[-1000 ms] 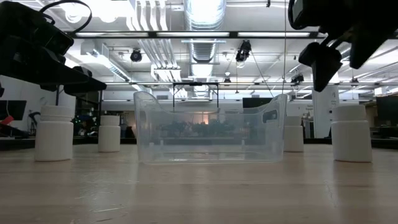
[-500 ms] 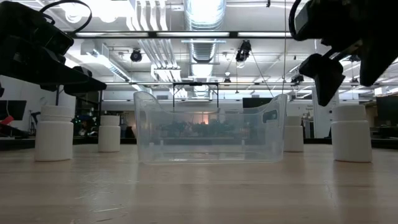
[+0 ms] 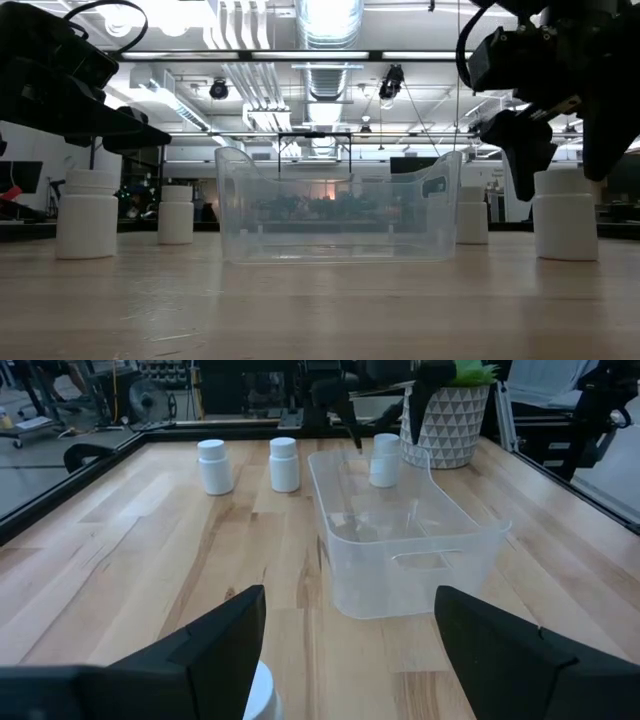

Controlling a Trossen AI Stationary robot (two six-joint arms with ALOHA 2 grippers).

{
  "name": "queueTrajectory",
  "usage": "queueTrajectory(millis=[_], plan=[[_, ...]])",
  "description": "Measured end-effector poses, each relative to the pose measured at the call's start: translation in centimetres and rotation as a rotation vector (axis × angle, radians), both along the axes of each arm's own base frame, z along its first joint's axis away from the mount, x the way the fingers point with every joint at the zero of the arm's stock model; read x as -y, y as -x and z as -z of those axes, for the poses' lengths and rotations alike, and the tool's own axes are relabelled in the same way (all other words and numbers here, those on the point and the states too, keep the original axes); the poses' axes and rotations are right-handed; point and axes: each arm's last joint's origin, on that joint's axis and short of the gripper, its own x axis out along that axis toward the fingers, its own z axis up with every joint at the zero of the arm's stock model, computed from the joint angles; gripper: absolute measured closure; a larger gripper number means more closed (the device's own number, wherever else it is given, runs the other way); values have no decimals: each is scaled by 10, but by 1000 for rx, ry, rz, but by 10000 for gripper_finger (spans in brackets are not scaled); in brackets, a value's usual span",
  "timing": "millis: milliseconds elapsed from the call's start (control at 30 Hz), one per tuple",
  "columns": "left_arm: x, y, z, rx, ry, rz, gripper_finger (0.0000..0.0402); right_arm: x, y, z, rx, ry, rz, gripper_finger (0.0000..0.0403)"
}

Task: Pick and place pill bottles into a basket
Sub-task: Put the white medicine bottle into the transparent bin

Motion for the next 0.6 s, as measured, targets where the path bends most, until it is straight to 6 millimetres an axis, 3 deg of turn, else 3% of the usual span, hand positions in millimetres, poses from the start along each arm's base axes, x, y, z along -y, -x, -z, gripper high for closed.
queueTrajectory(millis=[267,600], plan=[[0,0,0,0,0,0,127,0,0,1,-2,1,0,44],[0,0,0,0,0,0,127,2,6,7,-41,11,7,144]])
